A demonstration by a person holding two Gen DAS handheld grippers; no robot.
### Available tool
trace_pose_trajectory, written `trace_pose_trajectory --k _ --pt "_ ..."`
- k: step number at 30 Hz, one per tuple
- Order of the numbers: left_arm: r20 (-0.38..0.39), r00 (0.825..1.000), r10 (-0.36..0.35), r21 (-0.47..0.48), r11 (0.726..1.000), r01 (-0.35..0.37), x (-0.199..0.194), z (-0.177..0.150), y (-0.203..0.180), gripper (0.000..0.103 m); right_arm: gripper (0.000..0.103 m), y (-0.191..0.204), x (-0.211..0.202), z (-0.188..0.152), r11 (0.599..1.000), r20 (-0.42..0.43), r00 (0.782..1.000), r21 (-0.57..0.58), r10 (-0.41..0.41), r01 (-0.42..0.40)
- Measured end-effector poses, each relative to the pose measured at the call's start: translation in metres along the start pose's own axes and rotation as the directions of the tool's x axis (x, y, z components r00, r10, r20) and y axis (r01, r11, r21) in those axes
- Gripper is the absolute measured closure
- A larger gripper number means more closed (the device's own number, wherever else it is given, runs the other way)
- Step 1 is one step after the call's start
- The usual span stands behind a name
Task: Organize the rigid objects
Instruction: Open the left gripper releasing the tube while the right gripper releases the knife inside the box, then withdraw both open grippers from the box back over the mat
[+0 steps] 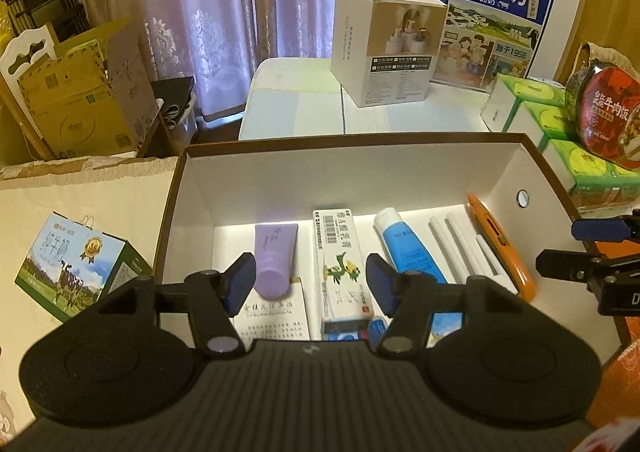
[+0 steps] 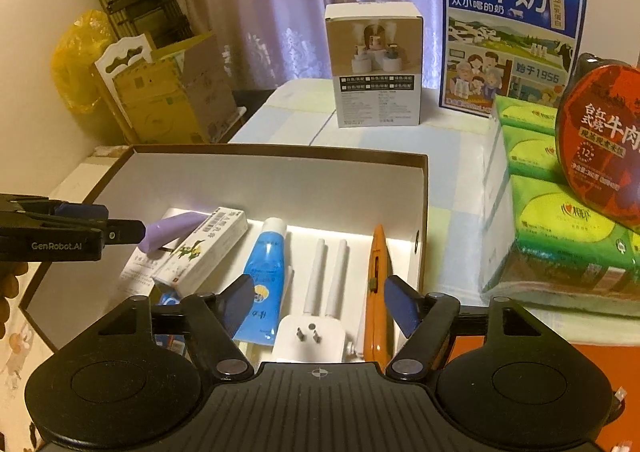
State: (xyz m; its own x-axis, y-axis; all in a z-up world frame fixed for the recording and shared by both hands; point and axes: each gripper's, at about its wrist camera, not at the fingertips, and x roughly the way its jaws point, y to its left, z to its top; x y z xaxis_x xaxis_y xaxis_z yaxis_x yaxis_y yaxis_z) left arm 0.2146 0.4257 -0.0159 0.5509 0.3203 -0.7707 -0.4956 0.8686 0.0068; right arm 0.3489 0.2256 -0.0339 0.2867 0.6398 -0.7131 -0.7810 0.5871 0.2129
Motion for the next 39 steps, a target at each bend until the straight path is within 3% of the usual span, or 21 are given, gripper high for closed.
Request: trace_pose_trajectory --k 23,39 --pt "0.052 0.997 -0.05 0.014 0.999 0.049 -0.064 -0.029 -0.026 0.046 0.034 0.014 -0.062 -0.032 0.999 0.069 0.998 0.05 -0.003 -0.001" --pt "0.087 0.994 -0.059 0.007 0.998 0.059 -0.11 -0.06 -0.067 0.046 0.033 0.006 -0.115 -0.061 0.998 0.12 0.992 0.035 0.044 -0.048"
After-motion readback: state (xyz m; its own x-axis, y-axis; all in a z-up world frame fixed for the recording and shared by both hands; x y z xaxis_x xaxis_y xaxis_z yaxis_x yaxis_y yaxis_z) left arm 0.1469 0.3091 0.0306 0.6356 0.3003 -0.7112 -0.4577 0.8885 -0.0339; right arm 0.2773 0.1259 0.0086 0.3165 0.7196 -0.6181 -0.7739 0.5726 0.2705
